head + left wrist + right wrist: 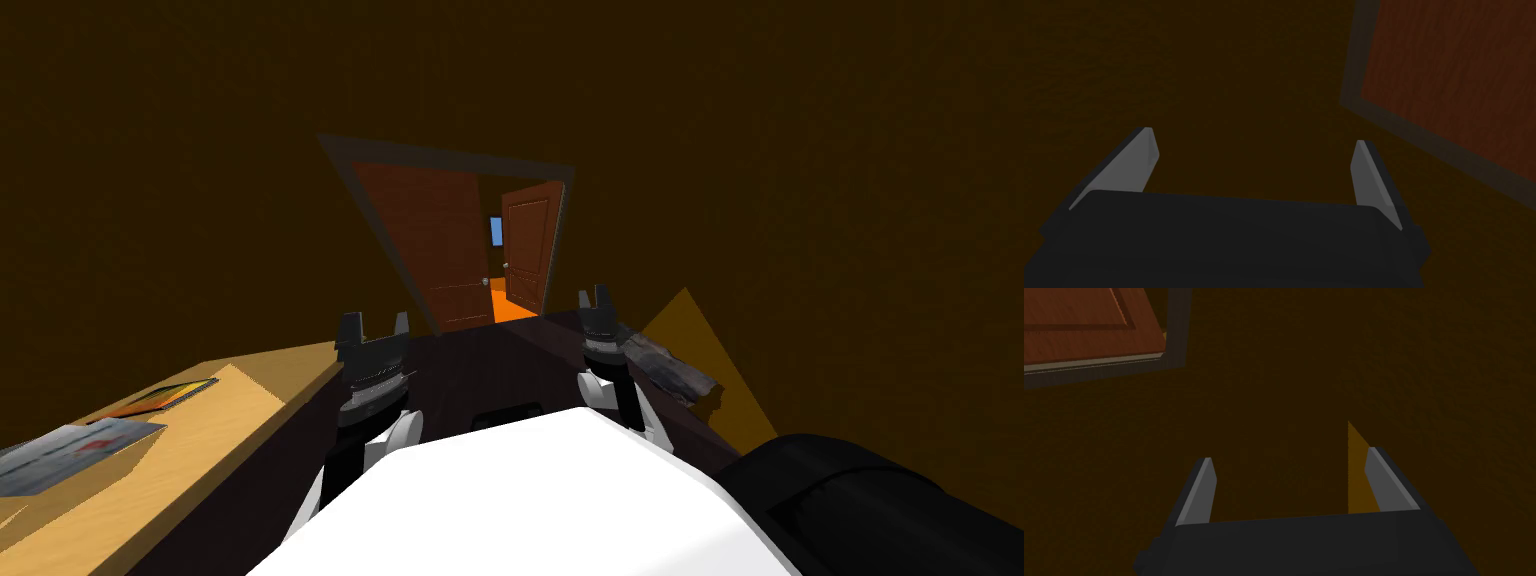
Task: Push the door open
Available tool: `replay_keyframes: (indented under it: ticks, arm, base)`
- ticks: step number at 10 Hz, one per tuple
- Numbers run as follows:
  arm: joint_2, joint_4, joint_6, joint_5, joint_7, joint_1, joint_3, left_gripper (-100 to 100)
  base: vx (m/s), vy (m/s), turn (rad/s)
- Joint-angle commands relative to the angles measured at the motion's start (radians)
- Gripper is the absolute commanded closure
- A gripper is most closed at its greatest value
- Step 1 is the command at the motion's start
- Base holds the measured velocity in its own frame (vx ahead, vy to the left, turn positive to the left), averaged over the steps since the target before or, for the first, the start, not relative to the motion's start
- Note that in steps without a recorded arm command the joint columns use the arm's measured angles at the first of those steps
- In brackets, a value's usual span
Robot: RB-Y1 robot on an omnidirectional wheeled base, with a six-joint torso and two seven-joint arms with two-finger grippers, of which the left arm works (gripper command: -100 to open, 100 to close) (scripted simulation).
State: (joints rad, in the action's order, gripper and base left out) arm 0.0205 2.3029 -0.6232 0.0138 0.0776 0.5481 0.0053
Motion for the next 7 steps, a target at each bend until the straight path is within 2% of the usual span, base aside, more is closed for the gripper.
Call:
replay_keyframes:
  ticks: [1,5,7]
  arm:
    - [-0.012,-0.031,-0.006,-0.015,0.019,-0.012,0.001,-100]
    - [-0.040,-0.128,-0.024,-0.062,0.079,-0.051,0.005,-100]
    - [-0.047,-0.158,-0.030,-0.076,0.098,-0.063,0.006,-100]
  base:
    - [0.048,0.008,-0.079]
    - [0.115,0.015,-0.088]
    - [0.115,0.021,-0.045]
